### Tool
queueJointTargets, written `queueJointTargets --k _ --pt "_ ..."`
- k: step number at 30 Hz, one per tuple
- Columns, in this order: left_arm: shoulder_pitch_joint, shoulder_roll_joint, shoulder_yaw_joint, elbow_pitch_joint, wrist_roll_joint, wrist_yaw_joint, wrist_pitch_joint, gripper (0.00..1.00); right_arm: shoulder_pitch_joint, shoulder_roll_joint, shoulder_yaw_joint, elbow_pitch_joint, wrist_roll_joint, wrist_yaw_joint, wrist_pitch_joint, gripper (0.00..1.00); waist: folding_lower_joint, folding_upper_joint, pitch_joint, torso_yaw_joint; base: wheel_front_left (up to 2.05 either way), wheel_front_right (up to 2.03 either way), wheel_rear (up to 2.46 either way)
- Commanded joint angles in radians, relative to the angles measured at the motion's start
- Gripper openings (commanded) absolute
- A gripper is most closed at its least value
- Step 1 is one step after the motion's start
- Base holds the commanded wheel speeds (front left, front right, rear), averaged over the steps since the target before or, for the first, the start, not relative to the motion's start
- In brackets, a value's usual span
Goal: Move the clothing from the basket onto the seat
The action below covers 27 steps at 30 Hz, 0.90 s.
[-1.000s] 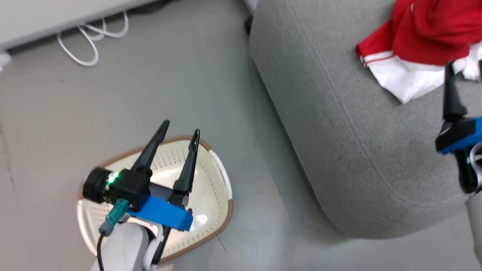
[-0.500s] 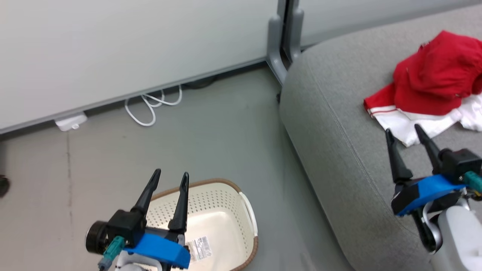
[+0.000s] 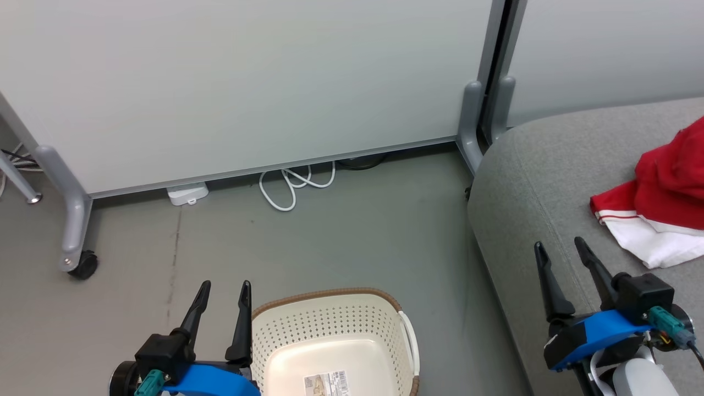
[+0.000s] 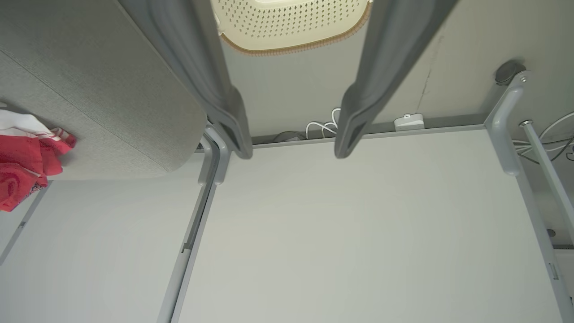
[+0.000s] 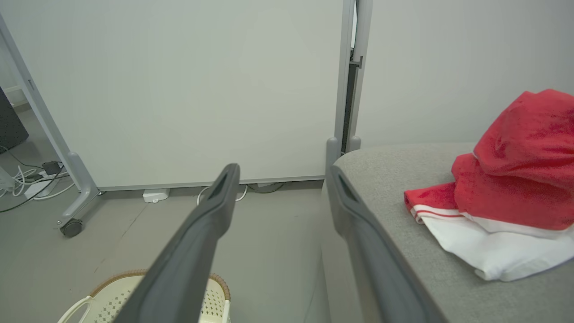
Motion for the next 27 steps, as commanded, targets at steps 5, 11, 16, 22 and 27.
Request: queueJointTargets --k 5,11,16,22,27 --pt "0.009 -0.004 0.033 0.016 0.004 -0.008 -0.004 1.00 0.047 0.032 0.005 -0.016 -0.021 0.000 0.007 1.00 0.0002 0.0000 -0.025 0.050 0.00 0.00 0.00" --pt "0.001 -0.005 0.072 0.037 0.006 -0.006 -0.004 1.00 0.075 0.059 0.004 -0.017 -0.029 0.000 0.004 1.00 0.0002 0.0000 -0.035 0.074 0.00 0.00 0.00" --pt "0.004 -0.002 0.096 0.045 0.004 -0.006 -0.004 1.00 0.087 0.071 0.010 -0.020 -0.032 0.000 0.011 1.00 0.0002 0.0000 -0.040 0.083 0.00 0.00 0.00" --pt "0.014 -0.002 0.114 0.050 0.000 -0.006 -0.004 1.00 0.094 0.078 0.003 -0.036 -0.036 0.000 0.027 1.00 0.0002 0.0000 -0.044 0.089 0.00 0.00 0.00" --pt "0.017 -0.003 0.107 0.056 -0.006 -0.006 -0.005 1.00 0.102 0.080 -0.004 -0.049 -0.043 0.000 0.036 1.00 0.0002 0.0000 -0.045 0.091 0.00 0.00 0.00"
